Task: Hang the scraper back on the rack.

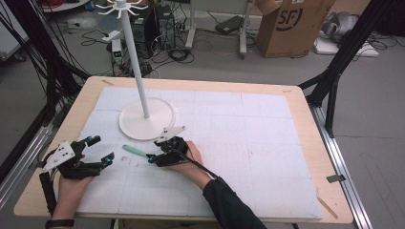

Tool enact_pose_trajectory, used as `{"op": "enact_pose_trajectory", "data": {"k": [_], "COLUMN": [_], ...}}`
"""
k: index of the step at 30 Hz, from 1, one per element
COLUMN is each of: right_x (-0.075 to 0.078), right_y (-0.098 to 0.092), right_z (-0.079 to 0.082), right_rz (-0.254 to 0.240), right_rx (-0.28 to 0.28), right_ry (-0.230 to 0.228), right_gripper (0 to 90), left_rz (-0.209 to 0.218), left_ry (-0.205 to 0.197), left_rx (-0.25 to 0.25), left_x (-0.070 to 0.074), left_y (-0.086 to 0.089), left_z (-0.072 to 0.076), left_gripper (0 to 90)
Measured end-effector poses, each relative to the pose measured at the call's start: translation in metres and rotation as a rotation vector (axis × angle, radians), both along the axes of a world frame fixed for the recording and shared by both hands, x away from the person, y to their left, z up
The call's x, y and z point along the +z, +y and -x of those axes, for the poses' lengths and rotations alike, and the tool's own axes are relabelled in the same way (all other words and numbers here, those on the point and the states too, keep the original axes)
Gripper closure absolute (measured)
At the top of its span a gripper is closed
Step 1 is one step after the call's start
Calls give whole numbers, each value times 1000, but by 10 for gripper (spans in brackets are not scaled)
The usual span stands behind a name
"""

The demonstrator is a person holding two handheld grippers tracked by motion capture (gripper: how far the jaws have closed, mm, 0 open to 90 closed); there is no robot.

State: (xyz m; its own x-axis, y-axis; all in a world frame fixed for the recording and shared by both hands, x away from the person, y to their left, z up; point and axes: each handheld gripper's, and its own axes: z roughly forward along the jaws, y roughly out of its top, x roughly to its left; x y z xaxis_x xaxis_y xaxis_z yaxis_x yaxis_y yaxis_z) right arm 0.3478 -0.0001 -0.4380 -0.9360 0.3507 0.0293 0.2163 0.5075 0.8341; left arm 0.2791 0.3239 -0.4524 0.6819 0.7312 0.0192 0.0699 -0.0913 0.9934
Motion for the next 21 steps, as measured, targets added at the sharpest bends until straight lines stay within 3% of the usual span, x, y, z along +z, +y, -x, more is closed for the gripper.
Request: {"op": "enact_pose_trajectory", "data": {"k": [4,7,8,10,14,21], "right_x": [-6,-8,-10,-12,-12,-13], "right_y": [9,11,13,14,15,14], "right_z": [2,3,4,5,7,4], "right_rz": [62,82,120,148,151,120], "right_rx": [9,10,13,22,34,6], "right_ry": [-6,-9,-25,-38,-30,48], "right_gripper": [506,551,587,617,703,800], "left_rz": [0,-2,-1,-1,-2,-7], "left_ry": [0,0,0,0,1,-2], "left_rx": [-1,-2,-2,-1,-1,1], "left_x": [0,0,0,0,0,0], "left_y": [0,0,0,0,0,-1], "left_z": [0,0,0,0,0,0], "left_gripper": [161,161,161,161,161,161]}}
